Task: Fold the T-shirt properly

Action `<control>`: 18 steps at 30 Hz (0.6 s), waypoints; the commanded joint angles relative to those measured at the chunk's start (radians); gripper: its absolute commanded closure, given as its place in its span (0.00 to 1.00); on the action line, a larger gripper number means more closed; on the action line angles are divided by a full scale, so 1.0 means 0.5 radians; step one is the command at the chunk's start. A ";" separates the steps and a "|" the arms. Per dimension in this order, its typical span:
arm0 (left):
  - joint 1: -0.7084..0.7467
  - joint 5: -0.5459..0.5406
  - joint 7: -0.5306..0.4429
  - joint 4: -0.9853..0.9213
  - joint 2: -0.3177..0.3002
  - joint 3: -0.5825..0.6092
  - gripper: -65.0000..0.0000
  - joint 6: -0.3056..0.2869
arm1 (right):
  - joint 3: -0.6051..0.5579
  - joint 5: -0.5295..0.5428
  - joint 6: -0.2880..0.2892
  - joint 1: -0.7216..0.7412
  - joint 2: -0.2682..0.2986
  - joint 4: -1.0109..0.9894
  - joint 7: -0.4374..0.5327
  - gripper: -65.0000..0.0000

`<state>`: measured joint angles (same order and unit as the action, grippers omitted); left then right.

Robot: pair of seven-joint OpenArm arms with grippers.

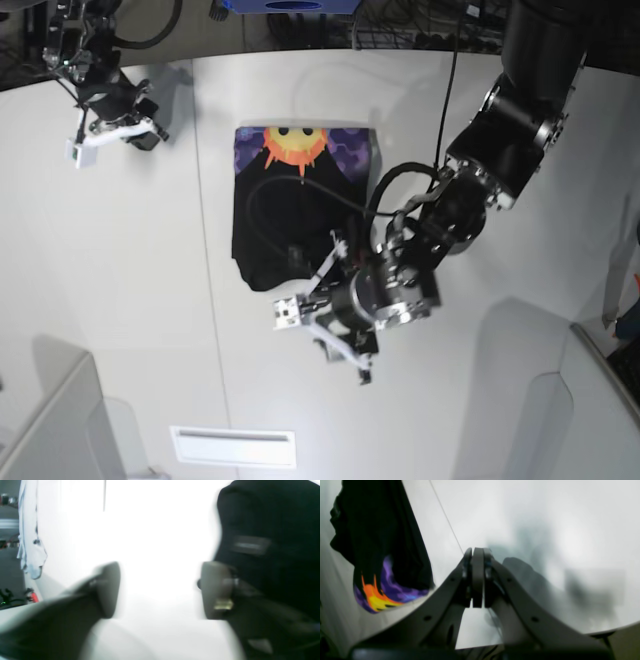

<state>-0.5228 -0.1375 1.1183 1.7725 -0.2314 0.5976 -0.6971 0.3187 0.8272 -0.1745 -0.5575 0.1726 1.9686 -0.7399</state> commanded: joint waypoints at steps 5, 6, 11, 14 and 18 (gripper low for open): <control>0.510 0.080 0.039 0.480 -0.346 -0.476 1.00 -0.002 | 0.002 0.016 0.016 -0.160 0.156 0.090 0.045 1.00; 0.627 0.089 0.030 0.480 -0.398 -0.586 1.00 -0.002 | 0.002 0.013 0.016 -0.194 0.184 0.090 0.064 1.00; 1.397 0.077 -0.584 0.476 -0.588 -1.234 1.00 -0.002 | -0.034 -0.048 0.163 -0.448 0.393 0.118 0.288 1.00; 1.992 0.080 -1.232 0.473 -0.573 -1.639 1.00 -0.002 | -0.114 -0.330 0.206 -0.587 0.491 0.133 0.355 1.00; 2.646 0.089 -1.879 0.470 -0.380 -1.985 1.00 -0.002 | -0.274 -0.877 0.212 -0.811 0.494 0.133 0.472 1.00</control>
<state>0.8059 -0.0814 0.1879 1.9892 -0.4061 -0.3954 -0.7002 0.1761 0.3607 -0.0723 -0.9550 0.4118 2.0205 -0.5148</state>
